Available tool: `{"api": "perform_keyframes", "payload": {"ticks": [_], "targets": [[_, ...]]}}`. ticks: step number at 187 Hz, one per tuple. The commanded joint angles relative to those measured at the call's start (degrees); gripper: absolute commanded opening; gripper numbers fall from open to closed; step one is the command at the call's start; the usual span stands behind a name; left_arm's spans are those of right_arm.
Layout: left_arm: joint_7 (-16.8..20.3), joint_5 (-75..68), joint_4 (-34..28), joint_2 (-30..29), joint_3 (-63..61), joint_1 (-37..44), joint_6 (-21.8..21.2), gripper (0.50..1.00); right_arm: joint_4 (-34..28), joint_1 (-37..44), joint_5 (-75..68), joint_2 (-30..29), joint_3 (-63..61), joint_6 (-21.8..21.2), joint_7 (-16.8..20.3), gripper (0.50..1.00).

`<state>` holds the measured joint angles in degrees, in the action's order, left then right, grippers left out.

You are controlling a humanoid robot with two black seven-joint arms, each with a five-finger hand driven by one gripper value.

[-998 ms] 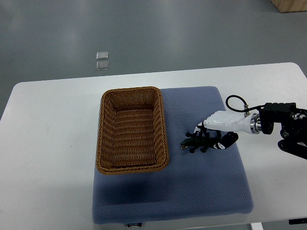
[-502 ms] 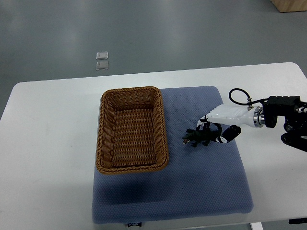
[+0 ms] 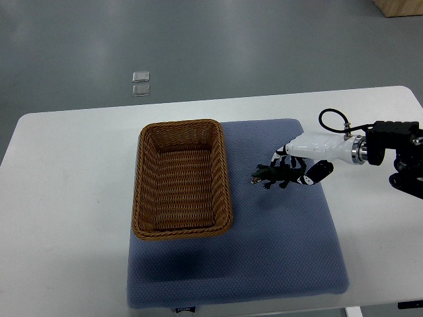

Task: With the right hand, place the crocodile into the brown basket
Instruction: 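Carry the held crocodile with the right hand over the basket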

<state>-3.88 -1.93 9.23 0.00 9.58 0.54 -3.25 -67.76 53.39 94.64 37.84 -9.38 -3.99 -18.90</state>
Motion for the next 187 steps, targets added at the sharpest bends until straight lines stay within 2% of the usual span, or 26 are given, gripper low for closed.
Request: {"api": "perform_keyframes", "payload": {"ticks": [1, 50, 107, 154, 187], "targets": [[0.01, 0.0, 0.0, 0.0, 0.0, -0.01, 0.0, 1.0, 0.09, 1.46, -1.66, 0.22, -0.82, -0.23, 0.0, 0.5], [0.01, 0.0, 0.0, 0.0, -0.09, -0.01, 0.0, 1.0, 0.09, 8.49, -2.1, -1.45, -0.73, -0.32, 0.0, 0.5], [0.01, 0.0, 0.0, 0.0, 0.0, -0.01, 0.0, 1.0, 1.23, 12.36, -2.01, -13.05, -0.64, -0.23, 0.18, 0.5], [0.01, 0.0, 0.0, 0.0, 0.0, -0.01, 0.0, 1.0, 4.48, 11.74, -1.57, -22.37, -0.11, -0.14, 0.18, 0.5], [0.01, 0.0, 0.0, 0.0, 0.0, -0.01, 0.0, 1.0, 9.31, 9.98, -0.95, -27.2, 0.32, -0.14, 0.18, 0.5]]}}
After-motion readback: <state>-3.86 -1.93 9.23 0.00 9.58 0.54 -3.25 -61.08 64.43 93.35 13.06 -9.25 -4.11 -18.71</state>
